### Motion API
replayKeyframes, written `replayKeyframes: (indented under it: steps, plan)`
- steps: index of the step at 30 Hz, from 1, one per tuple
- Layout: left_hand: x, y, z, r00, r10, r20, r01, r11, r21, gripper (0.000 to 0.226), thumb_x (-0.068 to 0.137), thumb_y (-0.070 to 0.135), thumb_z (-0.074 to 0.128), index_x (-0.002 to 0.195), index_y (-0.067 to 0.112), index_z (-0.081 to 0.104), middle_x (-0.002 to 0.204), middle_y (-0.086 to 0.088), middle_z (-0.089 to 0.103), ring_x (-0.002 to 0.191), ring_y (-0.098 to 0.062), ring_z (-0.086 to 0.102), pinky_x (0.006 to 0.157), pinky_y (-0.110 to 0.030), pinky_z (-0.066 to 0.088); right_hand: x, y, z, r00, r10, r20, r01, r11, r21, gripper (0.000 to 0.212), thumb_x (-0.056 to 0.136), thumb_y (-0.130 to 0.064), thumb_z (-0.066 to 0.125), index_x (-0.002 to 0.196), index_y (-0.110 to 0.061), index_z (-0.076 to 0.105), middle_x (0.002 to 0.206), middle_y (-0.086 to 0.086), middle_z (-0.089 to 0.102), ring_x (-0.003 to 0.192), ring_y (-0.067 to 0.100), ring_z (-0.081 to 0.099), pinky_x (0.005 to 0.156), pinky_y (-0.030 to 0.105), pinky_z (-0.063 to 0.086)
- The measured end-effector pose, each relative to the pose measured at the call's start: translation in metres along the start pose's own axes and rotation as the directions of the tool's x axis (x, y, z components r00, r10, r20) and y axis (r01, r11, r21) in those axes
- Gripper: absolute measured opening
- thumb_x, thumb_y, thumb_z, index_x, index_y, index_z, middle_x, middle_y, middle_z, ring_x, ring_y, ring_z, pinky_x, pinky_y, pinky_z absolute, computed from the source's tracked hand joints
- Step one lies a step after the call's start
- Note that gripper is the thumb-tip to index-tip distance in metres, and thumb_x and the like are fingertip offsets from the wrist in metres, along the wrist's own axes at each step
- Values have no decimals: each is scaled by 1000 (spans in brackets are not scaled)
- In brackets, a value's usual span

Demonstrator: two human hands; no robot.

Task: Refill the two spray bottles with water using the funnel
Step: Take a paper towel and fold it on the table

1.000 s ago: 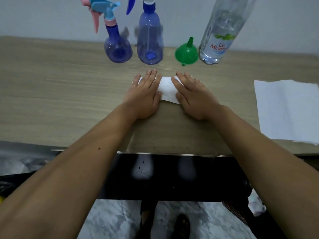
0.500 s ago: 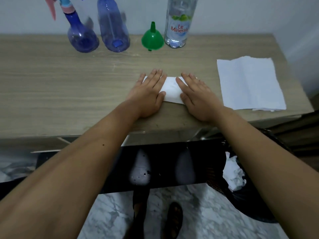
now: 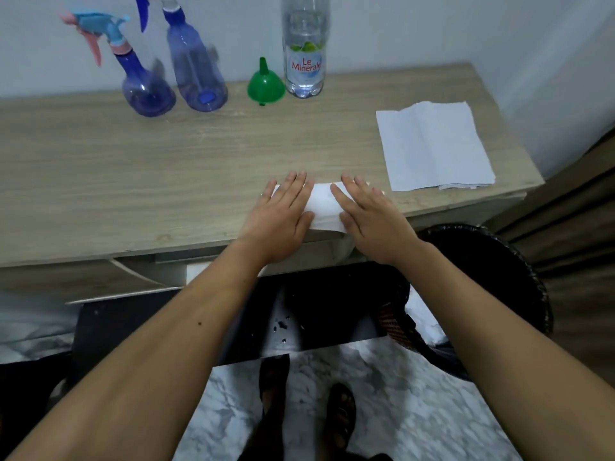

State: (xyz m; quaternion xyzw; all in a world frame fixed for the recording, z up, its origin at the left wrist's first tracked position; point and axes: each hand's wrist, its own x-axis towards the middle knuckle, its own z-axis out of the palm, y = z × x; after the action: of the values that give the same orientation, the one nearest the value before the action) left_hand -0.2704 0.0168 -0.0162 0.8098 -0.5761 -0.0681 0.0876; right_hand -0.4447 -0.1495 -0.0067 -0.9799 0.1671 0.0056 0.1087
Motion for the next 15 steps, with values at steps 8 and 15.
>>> replayKeyframes:
  steps: [8,15]
  plan:
    - [-19,12,3,999,29,-38,-30,999,-31,61,113,37,37,167,14,23,176,-5,18,163,-21,15,132,-43,6,-13,-12,-5,995,-2,-98,5,1000,29,47,106,-20,60,152,-14,54,163,14,47,150,38,44,116,57,44]
    - [-25,9,8,971,-109,-213,-11,869,-495,39,98,23,75,137,21,70,149,-3,60,146,-6,44,130,-25,18,-22,-17,-1,951,69,-302,-7,980,200,34,84,-6,84,117,-14,80,128,12,75,115,35,74,82,51,66]
